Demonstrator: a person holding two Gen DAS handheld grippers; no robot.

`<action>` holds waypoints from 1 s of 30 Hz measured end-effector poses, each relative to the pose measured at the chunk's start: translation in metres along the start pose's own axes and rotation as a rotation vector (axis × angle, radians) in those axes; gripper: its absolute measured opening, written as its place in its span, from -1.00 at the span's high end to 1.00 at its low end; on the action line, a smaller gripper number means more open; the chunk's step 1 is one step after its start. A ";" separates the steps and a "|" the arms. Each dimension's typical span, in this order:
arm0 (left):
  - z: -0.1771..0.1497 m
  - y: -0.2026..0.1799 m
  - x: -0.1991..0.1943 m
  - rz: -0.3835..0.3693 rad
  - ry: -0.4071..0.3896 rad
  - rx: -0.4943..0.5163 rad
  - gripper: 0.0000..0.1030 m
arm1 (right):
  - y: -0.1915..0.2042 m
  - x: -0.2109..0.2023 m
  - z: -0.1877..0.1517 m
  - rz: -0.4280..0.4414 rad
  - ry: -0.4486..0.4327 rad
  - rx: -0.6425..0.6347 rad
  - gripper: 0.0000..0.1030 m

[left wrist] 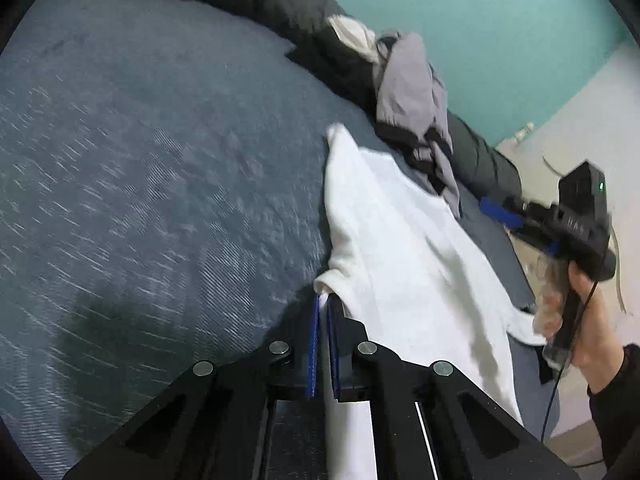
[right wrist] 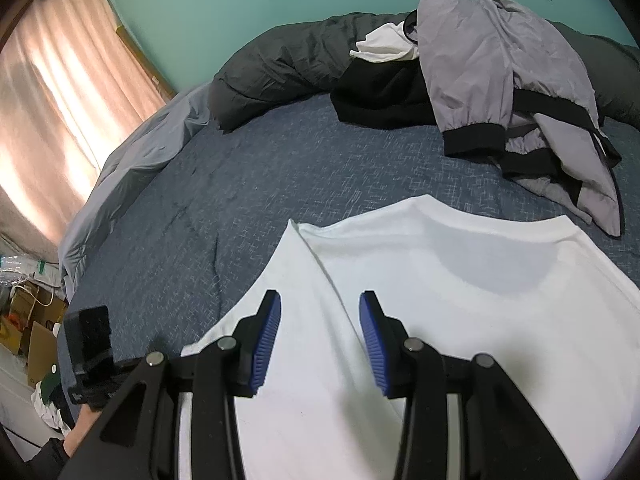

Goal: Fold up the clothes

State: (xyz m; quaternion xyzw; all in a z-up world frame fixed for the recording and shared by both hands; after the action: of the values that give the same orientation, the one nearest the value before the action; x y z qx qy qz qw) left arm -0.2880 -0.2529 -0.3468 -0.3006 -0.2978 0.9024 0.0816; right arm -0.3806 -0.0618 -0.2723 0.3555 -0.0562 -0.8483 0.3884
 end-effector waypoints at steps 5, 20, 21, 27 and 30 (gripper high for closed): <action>0.000 0.000 0.005 0.033 -0.003 0.014 0.91 | 0.001 0.000 -0.002 0.003 0.006 0.000 0.20; -0.002 0.020 -0.015 0.144 0.009 -0.060 0.72 | -0.040 -0.062 -0.015 -0.075 -0.010 0.041 0.20; -0.002 0.020 -0.020 0.158 0.003 -0.058 0.65 | -0.047 -0.072 -0.016 -0.085 -0.016 0.052 0.20; -0.010 0.003 -0.038 0.177 -0.011 -0.031 0.52 | -0.108 -0.158 -0.032 -0.184 -0.071 0.143 0.20; -0.017 -0.013 -0.042 0.157 -0.004 -0.019 0.52 | -0.148 -0.208 -0.044 -0.260 -0.098 0.190 0.20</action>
State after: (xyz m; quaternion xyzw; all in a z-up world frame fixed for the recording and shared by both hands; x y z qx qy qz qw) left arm -0.2442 -0.2472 -0.3294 -0.3219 -0.2819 0.9038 0.0070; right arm -0.3510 0.1939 -0.2438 0.3532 -0.1088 -0.8985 0.2368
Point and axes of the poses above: each gripper's, at about its wrist camera, not at the fingertips, and x roughly the way its jaws point, y to its left, z to its top, the point moved 6 cm from there along x, roughly the way its jaws point, and after that the axes turned 12 degrees about -y, right-handed, at the moved point
